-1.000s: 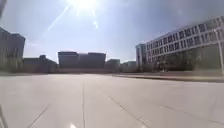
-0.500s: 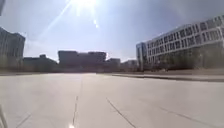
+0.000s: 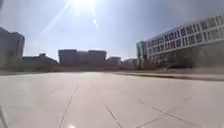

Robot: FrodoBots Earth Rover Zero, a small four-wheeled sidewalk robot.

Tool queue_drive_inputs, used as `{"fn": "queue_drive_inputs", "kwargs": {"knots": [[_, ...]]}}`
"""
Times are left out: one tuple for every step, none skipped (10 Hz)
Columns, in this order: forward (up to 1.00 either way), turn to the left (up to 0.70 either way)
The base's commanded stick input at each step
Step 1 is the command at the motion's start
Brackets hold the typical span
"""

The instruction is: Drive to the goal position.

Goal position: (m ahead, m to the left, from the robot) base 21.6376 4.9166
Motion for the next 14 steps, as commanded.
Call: {"fn": "queue_drive_inputs", "kwargs": {"knots": [[1.00,0.04],[1.00,0.04],[1.00,0.04],[1.00,0.18],[1.00,0.29],[1.00,0.38],[1.00,0.43],[1.00,0.04],[1.00,0.04],[1.00,0.04],[1.00,0.04],[1.00,0.04],[1.00,0.04],[1.00,0.04]]}}
